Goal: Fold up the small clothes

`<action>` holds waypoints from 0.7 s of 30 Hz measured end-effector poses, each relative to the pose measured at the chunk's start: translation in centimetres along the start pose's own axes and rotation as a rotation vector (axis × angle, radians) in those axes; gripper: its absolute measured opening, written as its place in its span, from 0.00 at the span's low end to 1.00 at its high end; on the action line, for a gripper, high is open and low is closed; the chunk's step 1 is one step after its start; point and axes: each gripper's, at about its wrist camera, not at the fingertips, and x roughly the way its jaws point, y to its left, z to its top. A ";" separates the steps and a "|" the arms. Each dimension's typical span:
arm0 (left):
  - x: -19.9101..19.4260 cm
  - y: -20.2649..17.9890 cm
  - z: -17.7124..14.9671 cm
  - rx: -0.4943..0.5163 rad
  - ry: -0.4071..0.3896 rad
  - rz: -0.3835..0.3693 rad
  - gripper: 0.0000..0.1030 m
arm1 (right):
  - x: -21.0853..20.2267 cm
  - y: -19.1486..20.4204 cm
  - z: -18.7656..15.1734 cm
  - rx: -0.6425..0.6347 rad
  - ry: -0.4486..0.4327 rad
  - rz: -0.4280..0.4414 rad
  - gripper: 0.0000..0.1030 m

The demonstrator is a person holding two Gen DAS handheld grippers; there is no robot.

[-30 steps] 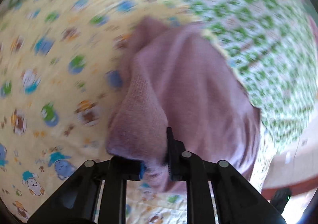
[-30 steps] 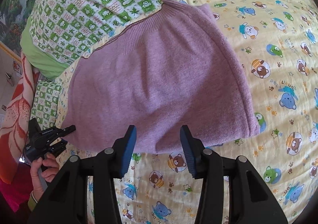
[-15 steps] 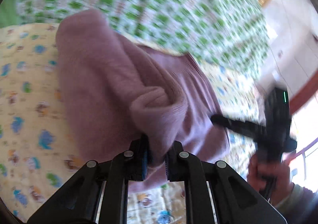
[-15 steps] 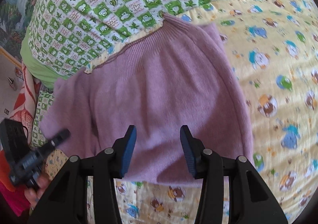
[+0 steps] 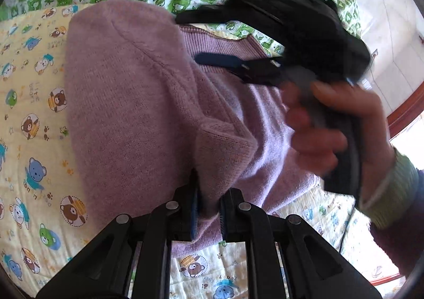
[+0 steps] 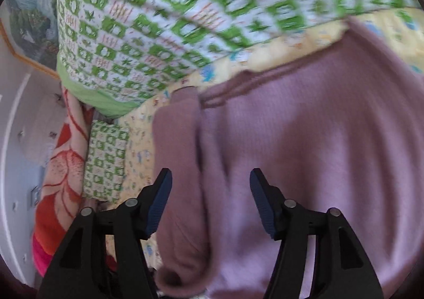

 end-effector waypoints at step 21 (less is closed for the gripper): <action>-0.8 -4.9 1.4 0.075 -0.004 -0.127 0.11 | -1.9 3.0 4.1 -0.117 -0.039 -0.026 0.16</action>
